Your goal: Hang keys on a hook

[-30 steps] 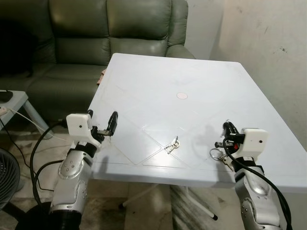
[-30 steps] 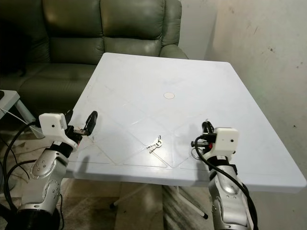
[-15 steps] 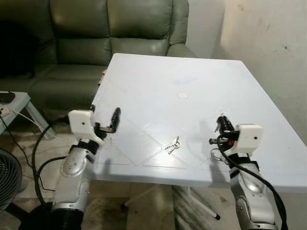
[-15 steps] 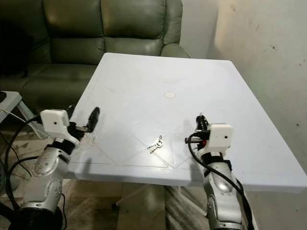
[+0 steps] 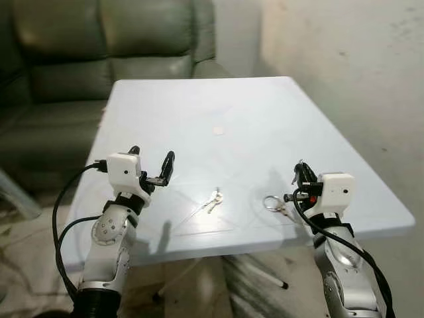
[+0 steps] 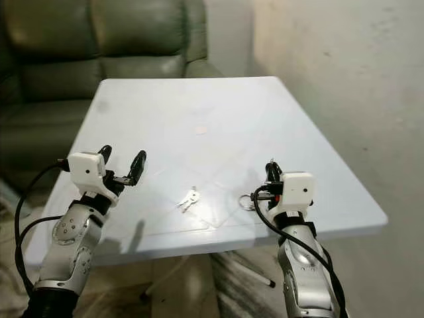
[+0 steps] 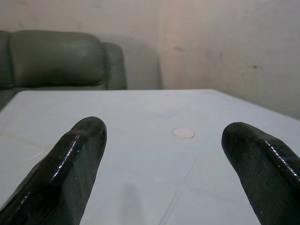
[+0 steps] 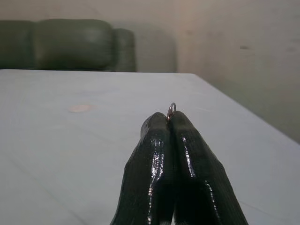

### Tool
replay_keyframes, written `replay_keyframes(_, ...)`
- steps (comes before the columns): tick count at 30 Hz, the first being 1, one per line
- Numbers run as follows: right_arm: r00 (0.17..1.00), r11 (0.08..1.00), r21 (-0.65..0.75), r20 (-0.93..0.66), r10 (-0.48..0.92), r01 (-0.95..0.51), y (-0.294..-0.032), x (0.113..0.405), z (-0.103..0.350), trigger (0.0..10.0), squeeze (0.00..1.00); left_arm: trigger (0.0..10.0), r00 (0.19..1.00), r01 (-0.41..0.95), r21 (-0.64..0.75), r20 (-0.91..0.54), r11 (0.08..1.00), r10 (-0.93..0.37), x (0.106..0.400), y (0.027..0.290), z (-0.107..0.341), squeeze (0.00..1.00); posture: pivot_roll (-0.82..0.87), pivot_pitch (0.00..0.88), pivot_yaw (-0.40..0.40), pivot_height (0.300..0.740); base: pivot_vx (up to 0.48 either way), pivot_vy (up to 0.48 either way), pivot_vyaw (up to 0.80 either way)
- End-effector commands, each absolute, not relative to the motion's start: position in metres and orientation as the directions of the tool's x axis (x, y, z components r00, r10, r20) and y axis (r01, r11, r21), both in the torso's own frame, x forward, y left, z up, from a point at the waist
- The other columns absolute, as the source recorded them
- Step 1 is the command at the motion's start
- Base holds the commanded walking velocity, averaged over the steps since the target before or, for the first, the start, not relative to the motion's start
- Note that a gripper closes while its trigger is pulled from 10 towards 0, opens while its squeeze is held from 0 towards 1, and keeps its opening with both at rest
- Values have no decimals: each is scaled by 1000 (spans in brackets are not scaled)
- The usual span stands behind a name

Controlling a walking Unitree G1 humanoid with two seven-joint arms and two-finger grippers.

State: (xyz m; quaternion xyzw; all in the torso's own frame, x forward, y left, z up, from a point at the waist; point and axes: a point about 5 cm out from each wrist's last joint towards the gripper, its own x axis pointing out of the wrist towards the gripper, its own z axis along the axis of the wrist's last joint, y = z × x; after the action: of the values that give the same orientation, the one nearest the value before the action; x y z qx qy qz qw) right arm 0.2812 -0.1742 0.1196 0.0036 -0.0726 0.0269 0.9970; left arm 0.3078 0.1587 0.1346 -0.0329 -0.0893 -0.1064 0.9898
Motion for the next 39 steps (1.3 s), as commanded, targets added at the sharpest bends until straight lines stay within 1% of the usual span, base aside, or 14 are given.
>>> replay_keyframes(1, 984, 999, 3, 168, 52, -53, -172, 283, 128, 10000, 0, 10000, 970, 167, -46, 187, 985, -156, 313, 169, 138, 0, -27, 0, 14, 740, 0, 0, -725)
replay_keyframes(18, 984, 998, -5, 168, 57, -57, -170, 288, 129, 10000, 0, 10000, 976, 127, -33, 182, 991, -119, 318, 173, 138, 0, -24, 0, 5, 740, 0, 0, -723)
replay_keyframes(33, 985, 998, -7, 164, 55, -55, -170, 289, 128, 10000, 0, 10000, 976, 125, -54, 188, 991, -113, 322, 176, 138, 0, -22, 0, 6, 740, 0, 0, -723)
replay_keyframes(39, 985, 998, -4, 164, 59, -59, -169, 288, 128, 10000, 0, 10000, 976, 121, -34, 186, 992, -113, 321, 177, 138, 0, -22, 0, 5, 740, 0, 0, -721)
